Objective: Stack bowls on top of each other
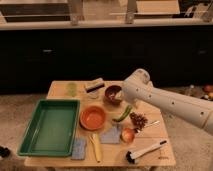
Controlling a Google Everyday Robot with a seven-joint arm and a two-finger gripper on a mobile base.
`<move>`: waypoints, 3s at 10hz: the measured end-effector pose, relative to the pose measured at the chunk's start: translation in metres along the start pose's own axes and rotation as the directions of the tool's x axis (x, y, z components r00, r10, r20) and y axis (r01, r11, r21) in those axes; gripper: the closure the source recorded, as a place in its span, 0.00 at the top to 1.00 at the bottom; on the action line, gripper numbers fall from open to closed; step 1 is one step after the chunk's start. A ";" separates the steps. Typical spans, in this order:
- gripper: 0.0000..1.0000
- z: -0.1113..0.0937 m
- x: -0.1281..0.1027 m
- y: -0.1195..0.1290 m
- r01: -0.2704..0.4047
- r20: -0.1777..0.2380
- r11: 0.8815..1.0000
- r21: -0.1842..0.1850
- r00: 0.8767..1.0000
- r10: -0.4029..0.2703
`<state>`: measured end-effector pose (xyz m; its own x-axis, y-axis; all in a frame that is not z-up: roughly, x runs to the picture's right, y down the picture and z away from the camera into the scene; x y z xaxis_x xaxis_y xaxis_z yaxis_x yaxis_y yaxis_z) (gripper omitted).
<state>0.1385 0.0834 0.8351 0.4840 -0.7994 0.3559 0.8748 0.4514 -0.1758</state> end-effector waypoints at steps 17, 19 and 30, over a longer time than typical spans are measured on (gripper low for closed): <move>0.80 0.058 0.025 -0.008 -0.100 0.027 0.995 0.026 0.995 0.099; 0.80 0.062 0.026 -0.008 -0.098 0.027 0.995 0.009 0.995 0.097; 0.06 0.068 0.025 -0.012 -0.056 0.038 0.998 -0.029 0.998 0.057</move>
<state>0.1387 0.0851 0.9089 0.5323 -0.7567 0.3795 0.8464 0.4839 -0.2222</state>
